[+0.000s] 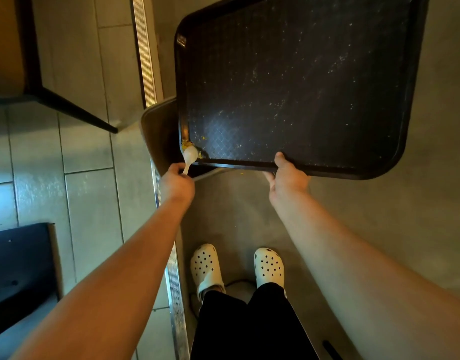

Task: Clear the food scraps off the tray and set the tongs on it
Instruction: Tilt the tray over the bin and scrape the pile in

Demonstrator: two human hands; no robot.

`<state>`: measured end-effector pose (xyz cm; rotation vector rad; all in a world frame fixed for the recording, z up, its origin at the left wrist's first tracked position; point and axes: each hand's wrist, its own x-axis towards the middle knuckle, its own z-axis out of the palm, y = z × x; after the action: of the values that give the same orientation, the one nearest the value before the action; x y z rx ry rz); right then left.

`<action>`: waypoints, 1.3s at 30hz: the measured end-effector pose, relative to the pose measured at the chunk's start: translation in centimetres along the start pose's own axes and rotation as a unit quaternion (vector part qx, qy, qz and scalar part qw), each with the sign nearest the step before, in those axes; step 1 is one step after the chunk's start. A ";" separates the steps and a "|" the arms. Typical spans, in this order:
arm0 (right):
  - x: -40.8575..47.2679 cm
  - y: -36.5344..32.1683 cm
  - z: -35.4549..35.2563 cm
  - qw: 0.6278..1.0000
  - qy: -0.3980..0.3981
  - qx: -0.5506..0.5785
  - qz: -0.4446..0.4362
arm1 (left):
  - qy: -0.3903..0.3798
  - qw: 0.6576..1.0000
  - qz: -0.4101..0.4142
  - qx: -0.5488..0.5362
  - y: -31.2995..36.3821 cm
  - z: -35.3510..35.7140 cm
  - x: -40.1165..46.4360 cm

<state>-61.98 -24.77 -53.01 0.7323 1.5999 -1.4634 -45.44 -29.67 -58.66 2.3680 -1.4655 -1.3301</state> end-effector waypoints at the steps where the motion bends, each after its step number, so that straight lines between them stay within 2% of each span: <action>1: 0.0 0.0 0.0 1.000 -0.002 -0.001 0.000 | 0.005 1.000 -0.001 0.016 -0.4 0.0 -0.2; 5: -0.1 -0.3 0.0 1.000 -0.007 -0.001 -0.002 | 0.018 0.998 0.062 0.009 0.5 0.1 -0.8; 8: -0.1 -0.4 0.0 1.000 -0.003 -0.006 -0.004 | 0.000 0.995 0.103 -0.012 2.4 0.8 -2.1; 11: -0.1 -0.2 0.0 1.000 -0.005 -0.013 0.001 | -0.022 0.998 0.057 -0.013 2.2 1.2 -2.1; 14: 0.1 -0.2 0.0 1.000 -0.003 -0.013 -0.002 | -0.021 0.999 0.016 0.034 1.1 0.8 -2.0; 19: 0.2 -0.3 -0.1 1.000 -0.009 -0.015 -0.001 | 0.000 0.998 0.057 0.032 2.0 0.3 -0.7; 23: 0.2 -0.3 -0.3 1.000 -0.007 -0.022 -0.005 | -0.034 0.995 0.037 0.082 2.5 0.0 0.4; 27: 0.4 -0.4 -0.5 1.000 -0.003 -0.024 -0.012 | -0.014 0.991 0.033 0.127 1.4 -0.5 -0.1; 30: 0.4 -0.5 -0.6 1.000 0.001 -0.024 -0.011 | -0.003 0.993 0.047 0.104 1.6 -0.4 -0.8; 34: 0.8 -0.3 -0.5 1.000 0.000 -0.006 -0.006 | -0.030 0.994 0.065 0.085 2.7 0.4 -0.9; 39: 1.5 -0.3 -0.8 1.000 0.002 -0.006 -0.012 | -0.038 0.994 0.038 0.098 2.2 0.2 -0.7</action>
<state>-63.15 -24.17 -54.13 0.7125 1.6240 -1.4696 -47.25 -30.23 -57.33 2.3695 -1.7641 -1.3288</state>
